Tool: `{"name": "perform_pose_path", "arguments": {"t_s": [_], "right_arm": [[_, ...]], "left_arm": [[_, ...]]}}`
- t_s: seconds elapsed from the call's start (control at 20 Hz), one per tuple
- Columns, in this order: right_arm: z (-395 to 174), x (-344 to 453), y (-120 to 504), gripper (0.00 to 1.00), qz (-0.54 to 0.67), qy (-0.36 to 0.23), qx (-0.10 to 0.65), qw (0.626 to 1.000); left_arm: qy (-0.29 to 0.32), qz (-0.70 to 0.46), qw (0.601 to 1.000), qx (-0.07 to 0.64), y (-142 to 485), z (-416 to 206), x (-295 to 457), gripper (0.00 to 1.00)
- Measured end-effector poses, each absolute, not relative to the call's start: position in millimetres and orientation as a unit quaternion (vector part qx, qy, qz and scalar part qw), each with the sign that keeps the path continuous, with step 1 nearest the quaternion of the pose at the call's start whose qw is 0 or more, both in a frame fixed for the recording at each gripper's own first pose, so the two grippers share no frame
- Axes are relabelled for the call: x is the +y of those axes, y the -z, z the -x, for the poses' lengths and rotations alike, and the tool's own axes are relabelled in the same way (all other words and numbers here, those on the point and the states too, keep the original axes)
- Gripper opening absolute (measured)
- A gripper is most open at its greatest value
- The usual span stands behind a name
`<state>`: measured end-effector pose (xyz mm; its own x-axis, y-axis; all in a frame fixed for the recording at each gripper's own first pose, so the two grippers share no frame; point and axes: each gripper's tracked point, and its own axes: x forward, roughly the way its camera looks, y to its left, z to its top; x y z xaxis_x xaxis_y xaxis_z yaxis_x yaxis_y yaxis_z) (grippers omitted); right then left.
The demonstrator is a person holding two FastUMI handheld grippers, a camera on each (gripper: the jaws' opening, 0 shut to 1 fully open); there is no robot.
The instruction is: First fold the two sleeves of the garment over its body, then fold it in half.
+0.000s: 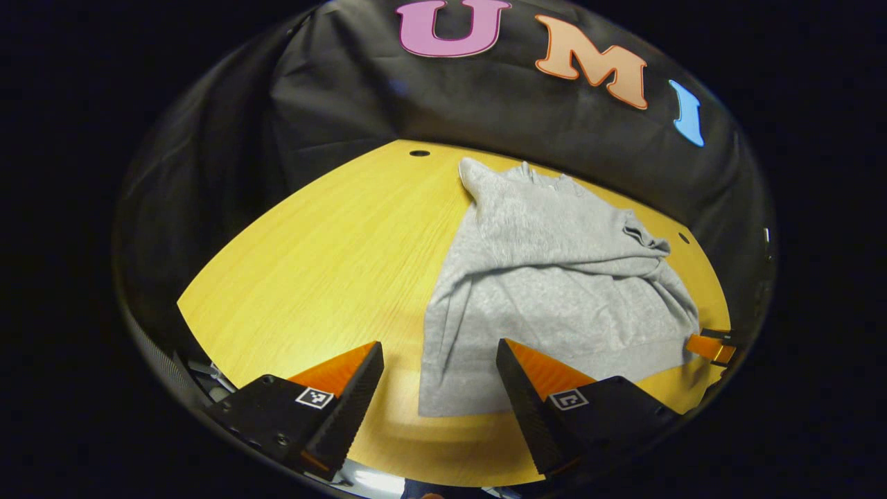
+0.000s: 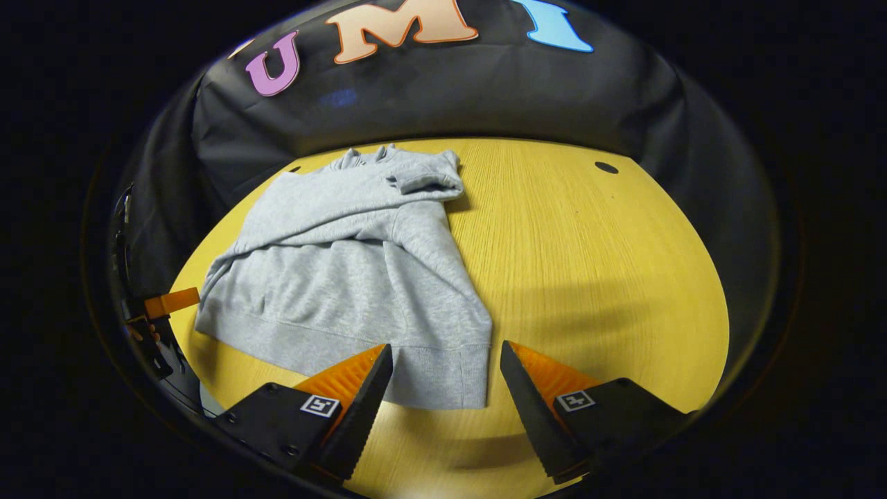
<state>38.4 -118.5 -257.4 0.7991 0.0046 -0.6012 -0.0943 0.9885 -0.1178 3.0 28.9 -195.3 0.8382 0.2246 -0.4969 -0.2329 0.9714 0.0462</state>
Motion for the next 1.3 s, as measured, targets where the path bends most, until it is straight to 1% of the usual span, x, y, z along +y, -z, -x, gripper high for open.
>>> {"name": "perform_pose_path", "arguments": {"t_s": [0.05, 0.1, 0.15, 0.2, 0.25, 0.3, 0.4, 0.45, 0.5, 0.55, 0.6, 0.7, 0.75, 0.8, 0.85, 0.9, 0.95, 1.0, 1.05, 1.1, 1.15, 1.25, 1.3], "right_arm": [[-38, -118, 260, 0.97, 0.074, -0.027, 0.319, 0.945], [-38, -117, 259, 0.97, 0.079, -0.028, 0.314, 0.946], [-37, -116, 261, 0.97, 0.079, -0.031, 0.317, 0.944], [-38, -115, 260, 0.93, 0.08, -0.031, 0.316, 0.945], [-38, -114, 261, 0.93, 0.081, -0.031, 0.317, 0.945], [-38, -113, 261, 0.96, 0.082, -0.031, 0.316, 0.945], [-37, -112, 263, 0.95, 0.098, -0.031, 0.317, 0.943], [-36, -111, 264, 0.88, 0.105, -0.032, 0.315, 0.943], [-36, -107, 265, 0.88, 0.103, -0.032, 0.316, 0.943], [-35, -106, 266, 0.81, 0.1, -0.03, 0.317, 0.943], [-35, -104, 266, 0.77, 0.094, -0.029, 0.319, 0.943], [-34, -99, 268, 0.64, 0.085, -0.03, 0.323, 0.942], [-32, -95, 268, 0.55, 0.081, -0.033, 0.326, 0.941], [-32, -90, 268, 0.48, 0.074, -0.04, 0.328, 0.941], [-31, -88, 270, 0.33, 0.067, -0.039, 0.332, 0.94], [-32, -88, 269, 0.24, 0.067, -0.04, 0.331, 0.94], [-30, -86, 269, 0.22, 0.064, -0.04, 0.334, 0.94], [-31, -86, 269, 0.14, 0.064, -0.043, 0.335, 0.939], [-31, -86, 270, 0.14, 0.066, -0.044, 0.335, 0.939], [-32, -86, 269, 0.15, 0.065, -0.042, 0.333, 0.94], [-31, -86, 268, 0.08, 0.066, -0.041, 0.334, 0.939], [-31, -86, 267, 0.08, 0.068, -0.041, 0.332, 0.94], [-31, -85, 265, 0.08, 0.066, -0.041, 0.331, 0.941]], "left_arm": [[-0.117, 0.009, 0.957, 0.264, 201, -2, 25, 0.96], [-0.115, 0.009, 0.957, 0.267, 205, -3, 21, 0.99], [-0.113, 0.009, 0.956, 0.27, 208, -4, 19, 0.96], [-0.112, 0.009, 0.955, 0.273, 211, -5, 17, 0.96], [-0.116, 0.007, 0.953, 0.28, 216, -3, 17, 0.96], [-0.124, 0.0, 0.95, 0.287, 220, -1, 19, 0.96], [-0.126, -0.017, 0.951, 0.28, 220, -4, 17, 0.97], [-0.126, -0.018, 0.952, 0.277, 220, -4, 15, 0.97], [-0.122, -0.018, 0.954, 0.274, 219, -7, 15, 0.97], [-0.119, -0.019, 0.953, 0.276, 221, -4, 14, 0.96], [-0.113, -0.021, 0.955, 0.275, 219, -5, 14, 0.95], [-0.105, -0.02, 0.955, 0.275, 220, -6, 11, 0.89], [-0.1, -0.022, 0.955, 0.278, 222, -7, 9, 0.82], [-0.093, -0.024, 0.955, 0.279, 221, -8, 6, 0.78], [-0.087, -0.023, 0.955, 0.281, 222, -8, 3, 0.7], [-0.082, -0.017, 0.956, 0.283, 221, -9, -1, 0.65], [-0.075, -0.007, 0.956, 0.283, 222, -10, -4, 0.53], [-0.071, 0.006, 0.957, 0.281, 220, -12, -8, 0.42], [-0.072, 0.016, 0.957, 0.281, 222, -12, -9, 0.23], [-0.071, 0.02, 0.956, 0.282, 222, -13, -10, 0.18], [-0.073, 0.022, 0.956, 0.283, 223, -13, -11, 0.11], [-0.072, 0.015, 0.955, 0.287, 223, -14, -12, 0.04], [-0.071, 0.012, 0.955, 0.289, 222, -15, -12, 0.02]]}}
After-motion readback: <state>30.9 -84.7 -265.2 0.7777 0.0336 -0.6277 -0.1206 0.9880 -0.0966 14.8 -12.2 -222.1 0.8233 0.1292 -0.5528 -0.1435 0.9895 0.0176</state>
